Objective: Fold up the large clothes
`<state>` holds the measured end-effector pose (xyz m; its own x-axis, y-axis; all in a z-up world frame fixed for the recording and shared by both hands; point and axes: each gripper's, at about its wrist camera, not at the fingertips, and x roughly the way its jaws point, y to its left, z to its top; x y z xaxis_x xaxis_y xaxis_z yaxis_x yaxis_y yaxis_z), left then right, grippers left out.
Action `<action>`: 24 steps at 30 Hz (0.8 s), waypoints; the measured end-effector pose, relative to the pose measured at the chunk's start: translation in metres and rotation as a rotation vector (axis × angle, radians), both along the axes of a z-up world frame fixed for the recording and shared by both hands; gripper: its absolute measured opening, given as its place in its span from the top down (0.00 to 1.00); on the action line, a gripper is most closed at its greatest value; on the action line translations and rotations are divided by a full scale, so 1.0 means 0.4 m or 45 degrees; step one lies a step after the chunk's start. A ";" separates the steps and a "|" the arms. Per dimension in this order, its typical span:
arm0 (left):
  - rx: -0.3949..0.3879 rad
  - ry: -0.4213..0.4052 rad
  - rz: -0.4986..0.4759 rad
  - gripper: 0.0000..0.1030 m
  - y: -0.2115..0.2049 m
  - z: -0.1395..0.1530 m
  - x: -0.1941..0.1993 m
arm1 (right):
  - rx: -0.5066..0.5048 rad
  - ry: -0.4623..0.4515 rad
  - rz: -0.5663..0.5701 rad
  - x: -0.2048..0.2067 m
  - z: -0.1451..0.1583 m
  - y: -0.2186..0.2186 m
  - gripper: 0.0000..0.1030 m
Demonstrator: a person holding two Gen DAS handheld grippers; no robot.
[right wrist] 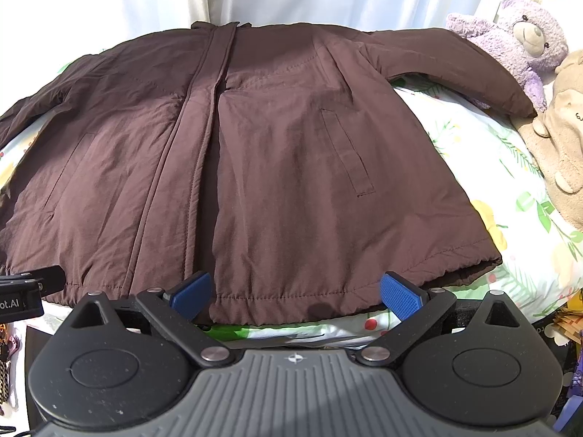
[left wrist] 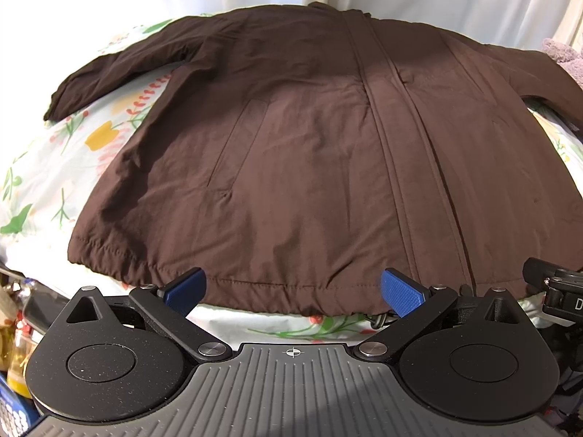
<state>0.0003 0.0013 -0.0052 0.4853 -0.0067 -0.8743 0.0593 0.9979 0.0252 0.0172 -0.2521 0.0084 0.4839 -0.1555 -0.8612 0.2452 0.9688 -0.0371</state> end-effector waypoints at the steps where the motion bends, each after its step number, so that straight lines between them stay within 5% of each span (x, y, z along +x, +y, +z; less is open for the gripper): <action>1: 0.000 0.001 0.000 0.00 0.000 0.000 0.002 | 0.002 0.002 0.000 0.001 -0.001 -0.002 0.04; 24: -0.001 0.005 -0.004 0.00 0.003 -0.012 0.000 | 0.012 0.003 -0.010 0.003 -0.009 0.000 0.04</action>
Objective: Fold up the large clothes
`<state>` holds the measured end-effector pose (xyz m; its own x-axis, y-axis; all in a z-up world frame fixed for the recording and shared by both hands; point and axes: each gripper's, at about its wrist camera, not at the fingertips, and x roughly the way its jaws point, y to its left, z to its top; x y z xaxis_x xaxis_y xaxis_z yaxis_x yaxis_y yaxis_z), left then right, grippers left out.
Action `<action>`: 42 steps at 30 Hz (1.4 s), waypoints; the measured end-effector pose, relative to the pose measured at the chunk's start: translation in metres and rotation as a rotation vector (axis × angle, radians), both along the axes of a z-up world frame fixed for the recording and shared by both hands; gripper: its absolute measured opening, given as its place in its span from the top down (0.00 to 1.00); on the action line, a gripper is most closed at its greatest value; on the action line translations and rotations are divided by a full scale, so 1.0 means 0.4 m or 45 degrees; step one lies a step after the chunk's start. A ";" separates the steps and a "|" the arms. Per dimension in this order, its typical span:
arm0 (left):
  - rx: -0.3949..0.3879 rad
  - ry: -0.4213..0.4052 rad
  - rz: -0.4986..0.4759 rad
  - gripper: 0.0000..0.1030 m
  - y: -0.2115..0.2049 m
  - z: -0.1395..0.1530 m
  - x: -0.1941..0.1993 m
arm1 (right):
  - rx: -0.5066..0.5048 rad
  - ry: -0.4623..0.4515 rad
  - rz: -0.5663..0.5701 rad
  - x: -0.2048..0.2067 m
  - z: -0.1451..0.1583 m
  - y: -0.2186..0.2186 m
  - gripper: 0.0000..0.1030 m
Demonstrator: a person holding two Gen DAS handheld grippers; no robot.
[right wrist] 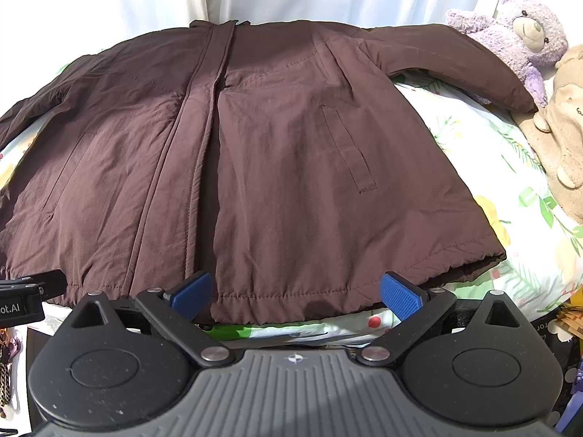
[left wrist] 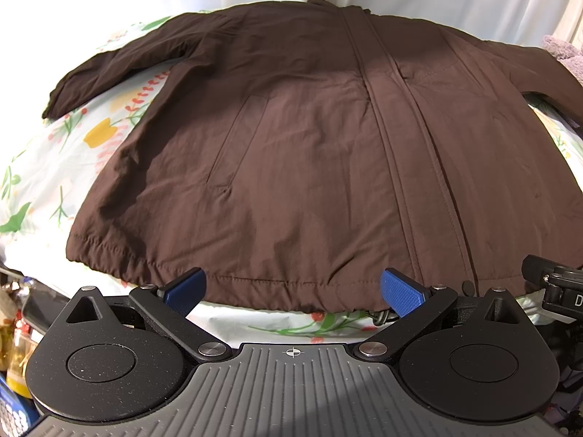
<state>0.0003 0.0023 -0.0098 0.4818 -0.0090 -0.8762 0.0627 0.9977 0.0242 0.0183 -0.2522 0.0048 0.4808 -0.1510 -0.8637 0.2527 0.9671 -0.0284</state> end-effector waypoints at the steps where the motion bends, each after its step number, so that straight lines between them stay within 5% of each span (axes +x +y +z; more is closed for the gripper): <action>1: 0.000 0.000 0.000 0.00 0.000 0.002 0.002 | 0.001 -0.001 -0.002 -0.001 0.000 0.000 0.04; 42: -0.009 0.028 -0.018 0.00 -0.003 -0.001 -0.002 | 0.000 -0.017 -0.007 -0.013 0.000 -0.007 0.04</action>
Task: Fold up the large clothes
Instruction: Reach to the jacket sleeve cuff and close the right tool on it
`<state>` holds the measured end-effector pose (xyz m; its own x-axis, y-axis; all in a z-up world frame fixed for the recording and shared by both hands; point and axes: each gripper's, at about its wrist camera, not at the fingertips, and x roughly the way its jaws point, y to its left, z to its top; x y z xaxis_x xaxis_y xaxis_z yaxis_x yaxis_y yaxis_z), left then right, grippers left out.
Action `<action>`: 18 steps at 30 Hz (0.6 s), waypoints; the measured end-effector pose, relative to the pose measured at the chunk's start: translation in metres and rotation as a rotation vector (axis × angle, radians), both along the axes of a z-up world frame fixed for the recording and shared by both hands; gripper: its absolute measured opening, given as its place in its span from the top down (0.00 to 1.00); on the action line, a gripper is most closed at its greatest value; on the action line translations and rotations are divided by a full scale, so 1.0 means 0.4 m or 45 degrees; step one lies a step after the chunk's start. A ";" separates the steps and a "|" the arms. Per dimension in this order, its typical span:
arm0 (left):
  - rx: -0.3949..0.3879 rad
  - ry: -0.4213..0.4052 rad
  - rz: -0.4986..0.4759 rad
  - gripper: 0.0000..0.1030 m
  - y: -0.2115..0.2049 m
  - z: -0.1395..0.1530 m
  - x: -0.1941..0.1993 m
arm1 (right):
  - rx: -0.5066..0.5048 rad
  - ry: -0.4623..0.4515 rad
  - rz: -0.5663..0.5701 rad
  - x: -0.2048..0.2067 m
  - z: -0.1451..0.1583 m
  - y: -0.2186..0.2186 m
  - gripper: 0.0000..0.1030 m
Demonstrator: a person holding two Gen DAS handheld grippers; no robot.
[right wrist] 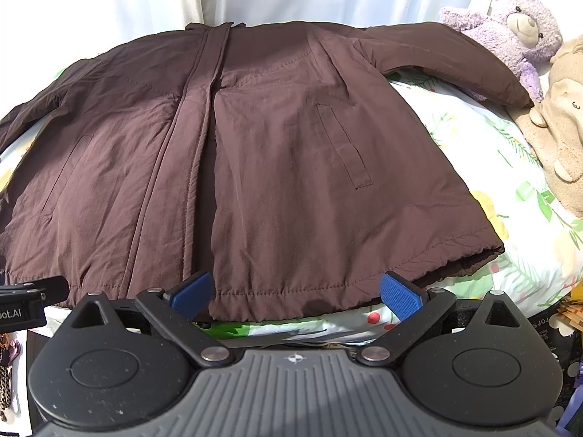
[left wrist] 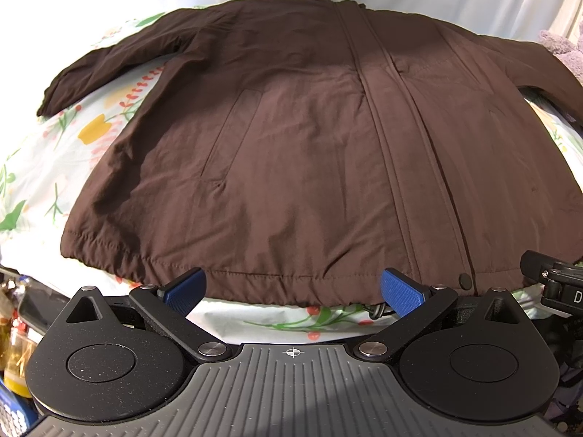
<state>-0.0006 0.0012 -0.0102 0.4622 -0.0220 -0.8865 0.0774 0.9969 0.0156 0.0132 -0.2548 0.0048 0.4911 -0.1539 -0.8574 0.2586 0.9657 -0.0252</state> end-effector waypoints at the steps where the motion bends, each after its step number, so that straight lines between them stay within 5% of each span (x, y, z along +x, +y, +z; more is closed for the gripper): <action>1: -0.001 -0.001 0.000 0.00 0.000 0.000 0.000 | -0.002 -0.003 0.003 0.000 0.000 0.001 0.04; 9: -0.032 -0.019 -0.005 0.00 0.001 0.009 0.018 | 0.050 -0.103 0.048 -0.003 0.013 -0.013 0.04; 12: -0.094 -0.062 0.006 0.00 0.010 0.021 0.045 | 0.170 -0.322 0.025 -0.006 0.034 -0.066 0.04; 16: -0.245 -0.113 0.061 0.00 0.032 0.025 0.112 | 0.256 -0.801 -0.114 -0.011 0.050 -0.187 0.04; 18: -0.269 -0.124 0.080 0.00 0.033 0.022 0.158 | 0.337 -0.859 -0.186 0.024 0.054 -0.268 0.04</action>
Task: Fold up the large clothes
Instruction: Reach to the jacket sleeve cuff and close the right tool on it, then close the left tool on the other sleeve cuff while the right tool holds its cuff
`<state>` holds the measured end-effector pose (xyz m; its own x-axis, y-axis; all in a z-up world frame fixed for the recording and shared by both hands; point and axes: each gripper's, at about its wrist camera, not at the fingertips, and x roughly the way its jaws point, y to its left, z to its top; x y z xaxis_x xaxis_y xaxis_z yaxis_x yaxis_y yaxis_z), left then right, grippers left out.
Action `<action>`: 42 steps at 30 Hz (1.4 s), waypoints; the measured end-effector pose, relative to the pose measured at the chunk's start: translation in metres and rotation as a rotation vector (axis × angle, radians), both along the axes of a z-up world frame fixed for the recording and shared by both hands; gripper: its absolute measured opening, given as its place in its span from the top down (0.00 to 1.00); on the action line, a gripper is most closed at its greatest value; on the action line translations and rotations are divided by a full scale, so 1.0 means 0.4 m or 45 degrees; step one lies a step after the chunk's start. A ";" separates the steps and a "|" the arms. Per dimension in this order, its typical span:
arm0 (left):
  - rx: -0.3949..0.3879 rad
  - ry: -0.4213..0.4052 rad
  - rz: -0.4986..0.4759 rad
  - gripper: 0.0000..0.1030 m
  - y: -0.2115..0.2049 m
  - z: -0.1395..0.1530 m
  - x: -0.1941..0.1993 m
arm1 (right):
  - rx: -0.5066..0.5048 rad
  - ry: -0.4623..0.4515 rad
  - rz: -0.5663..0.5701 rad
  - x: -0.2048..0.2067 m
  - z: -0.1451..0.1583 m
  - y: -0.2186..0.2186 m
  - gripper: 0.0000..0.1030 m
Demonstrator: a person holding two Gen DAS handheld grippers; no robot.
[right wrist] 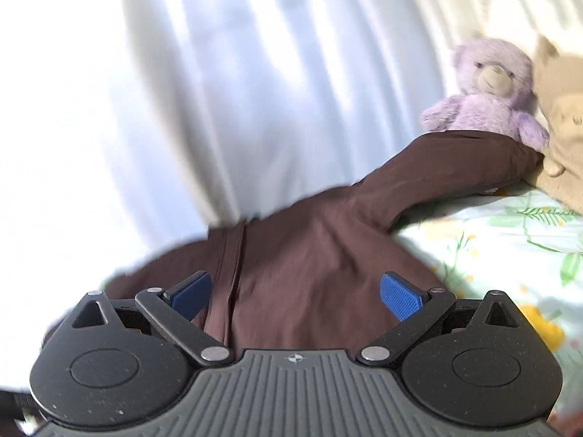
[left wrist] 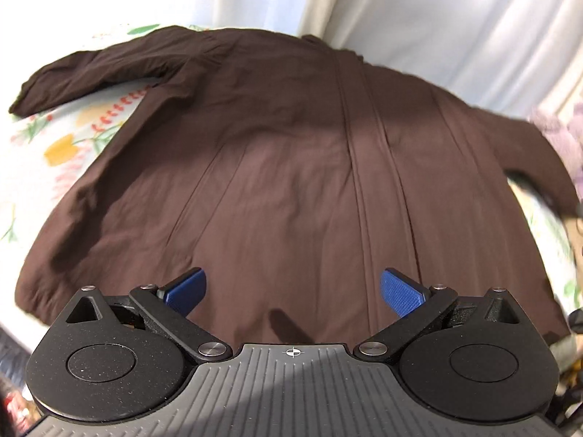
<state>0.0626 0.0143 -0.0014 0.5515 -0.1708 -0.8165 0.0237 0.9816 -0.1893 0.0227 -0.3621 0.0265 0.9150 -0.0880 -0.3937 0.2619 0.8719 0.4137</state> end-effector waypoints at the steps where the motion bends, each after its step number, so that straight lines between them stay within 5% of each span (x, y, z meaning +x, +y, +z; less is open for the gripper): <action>1: 0.005 -0.017 0.016 0.00 -0.003 -0.001 0.022 | 0.059 -0.005 -0.041 0.022 0.000 -0.048 0.04; 9: -0.032 -0.040 0.115 0.00 -0.026 -0.052 0.209 | 0.400 -0.090 -0.534 0.165 -0.082 -0.483 0.06; 14: 0.022 -0.014 0.127 0.00 -0.046 -0.109 0.282 | 0.597 -0.025 -0.795 0.233 -0.219 -0.687 0.30; 19: 0.039 0.039 0.118 0.00 -0.055 -0.160 0.307 | 0.908 -0.208 -0.826 0.247 -0.323 -0.805 0.32; 22: 0.086 0.020 0.090 0.00 -0.063 -0.166 0.318 | 1.056 -0.249 -0.828 0.278 -0.356 -0.833 0.70; 25: 0.073 0.015 0.097 0.00 -0.056 -0.156 0.336 | 0.788 -0.176 -0.811 0.314 -0.270 -0.804 0.88; 29: 0.040 -0.025 0.115 0.00 -0.040 -0.139 0.365 | 0.102 -0.120 -0.702 0.386 -0.081 -0.641 0.89; 34: -0.077 -0.073 0.113 0.00 -0.020 -0.117 0.420 | -0.565 -0.119 -0.325 0.486 0.059 -0.331 0.89; 37: -0.209 -0.113 0.128 0.00 -0.003 -0.099 0.446 | -0.803 -0.059 -0.023 0.564 0.037 -0.147 0.87; 42: -0.296 -0.148 0.142 0.00 0.014 -0.088 0.482 | -1.093 0.186 0.345 0.673 -0.154 0.097 0.73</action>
<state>0.2554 0.0201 -0.0367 0.6648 -0.2790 -0.6930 -0.0476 0.9099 -0.4120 0.2919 -0.3232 -0.0352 0.8933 -0.1935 -0.4056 0.0018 0.9041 -0.4272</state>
